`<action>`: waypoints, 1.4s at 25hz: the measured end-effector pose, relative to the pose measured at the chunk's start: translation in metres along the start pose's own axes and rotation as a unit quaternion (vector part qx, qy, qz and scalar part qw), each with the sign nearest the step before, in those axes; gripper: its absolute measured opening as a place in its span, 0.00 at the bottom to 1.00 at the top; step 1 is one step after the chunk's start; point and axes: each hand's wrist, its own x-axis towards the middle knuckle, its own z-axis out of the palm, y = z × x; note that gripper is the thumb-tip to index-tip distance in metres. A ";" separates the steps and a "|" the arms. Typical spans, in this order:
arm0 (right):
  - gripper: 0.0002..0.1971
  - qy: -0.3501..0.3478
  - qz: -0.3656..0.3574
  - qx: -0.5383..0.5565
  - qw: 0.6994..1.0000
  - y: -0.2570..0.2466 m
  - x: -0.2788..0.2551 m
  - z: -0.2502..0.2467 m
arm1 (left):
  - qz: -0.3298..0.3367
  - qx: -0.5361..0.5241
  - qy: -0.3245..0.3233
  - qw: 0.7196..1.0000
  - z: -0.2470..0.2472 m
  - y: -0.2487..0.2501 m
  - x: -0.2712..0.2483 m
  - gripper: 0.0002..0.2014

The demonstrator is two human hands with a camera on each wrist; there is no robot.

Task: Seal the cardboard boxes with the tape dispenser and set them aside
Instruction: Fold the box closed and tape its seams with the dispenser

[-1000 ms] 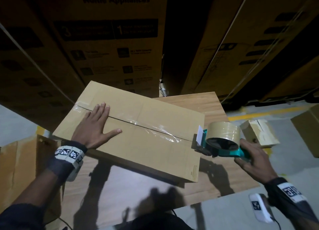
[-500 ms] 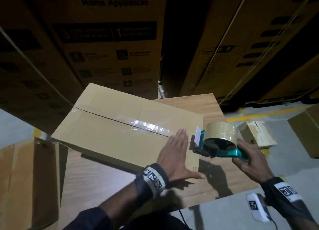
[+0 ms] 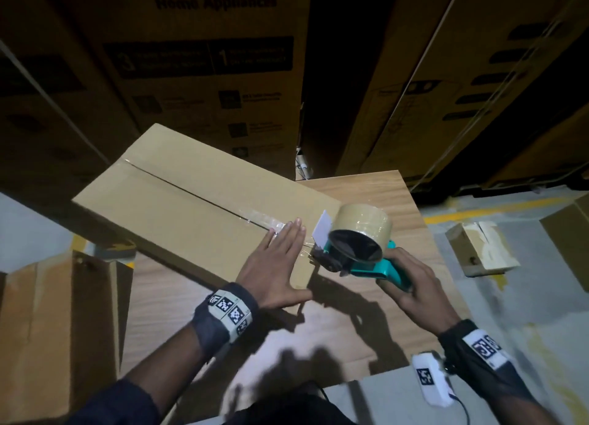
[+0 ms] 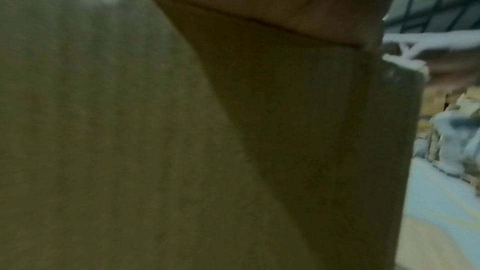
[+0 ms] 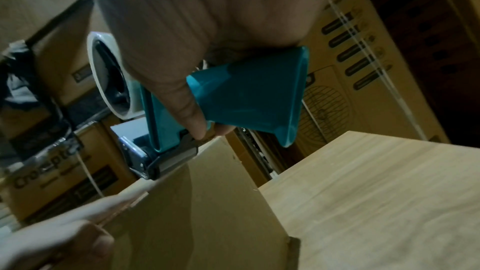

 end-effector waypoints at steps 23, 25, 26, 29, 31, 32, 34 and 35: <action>0.38 0.005 0.065 -0.094 0.993 0.026 -0.057 -0.038 | 0.053 0.020 0.027 0.998 -0.001 -0.010 -0.009 0.49; 0.35 0.007 0.068 -0.073 0.995 0.036 -0.058 -0.026 | 0.071 0.011 0.031 0.997 -0.001 -0.008 -0.010 0.47; 0.34 0.009 0.068 -0.061 0.996 0.039 -0.059 -0.018 | 0.076 0.010 0.030 0.997 -0.002 -0.007 -0.010 0.47; 0.33 0.007 0.084 -0.048 0.995 0.056 -0.056 0.012 | 0.080 0.011 0.024 0.996 -0.001 -0.005 -0.009 0.46; 0.31 -0.001 0.103 -0.033 0.994 0.069 -0.051 0.040 | 0.077 0.017 0.018 0.997 -0.002 -0.004 -0.009 0.46; 0.31 0.000 0.104 -0.022 0.994 0.073 -0.045 0.054 | 0.074 0.018 0.014 0.997 -0.002 -0.005 -0.009 0.47; 0.31 0.005 0.092 -0.003 0.996 0.072 -0.032 0.079 | 0.073 0.012 0.008 0.997 -0.003 -0.005 -0.009 0.47; 0.31 -0.003 0.089 -0.004 0.996 0.068 -0.026 0.089 | 0.073 0.010 0.006 0.997 -0.002 -0.005 -0.009 0.47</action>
